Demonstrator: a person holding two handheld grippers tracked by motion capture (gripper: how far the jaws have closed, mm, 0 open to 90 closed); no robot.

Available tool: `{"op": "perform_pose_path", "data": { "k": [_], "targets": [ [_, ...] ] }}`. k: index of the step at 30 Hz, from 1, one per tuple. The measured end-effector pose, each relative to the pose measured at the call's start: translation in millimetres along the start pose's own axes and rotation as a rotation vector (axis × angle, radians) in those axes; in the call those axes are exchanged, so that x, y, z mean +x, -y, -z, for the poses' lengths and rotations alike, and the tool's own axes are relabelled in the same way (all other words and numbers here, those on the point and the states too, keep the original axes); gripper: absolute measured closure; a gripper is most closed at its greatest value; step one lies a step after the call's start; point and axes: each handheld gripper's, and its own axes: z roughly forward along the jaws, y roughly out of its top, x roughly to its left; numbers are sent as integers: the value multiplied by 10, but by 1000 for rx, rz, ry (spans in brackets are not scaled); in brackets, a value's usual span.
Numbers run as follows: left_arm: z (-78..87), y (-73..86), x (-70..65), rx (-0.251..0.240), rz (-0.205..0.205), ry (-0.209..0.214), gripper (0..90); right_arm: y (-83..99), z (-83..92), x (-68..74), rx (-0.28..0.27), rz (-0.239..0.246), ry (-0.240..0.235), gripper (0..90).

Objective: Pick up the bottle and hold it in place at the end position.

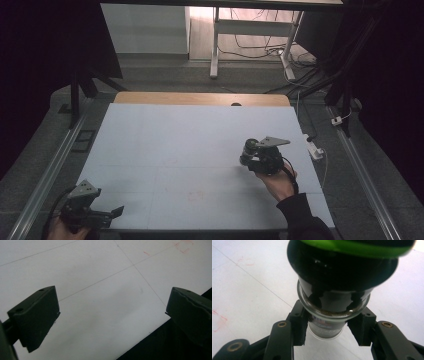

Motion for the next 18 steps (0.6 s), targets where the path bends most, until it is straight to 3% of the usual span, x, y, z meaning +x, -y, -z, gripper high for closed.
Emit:
{"op": "perform_pose_path", "data": {
  "k": [18],
  "targets": [
    [2, 1, 5, -4, 1, 3, 0, -274, -382, 188, 9, 16, -38, 523]
  ]
}}
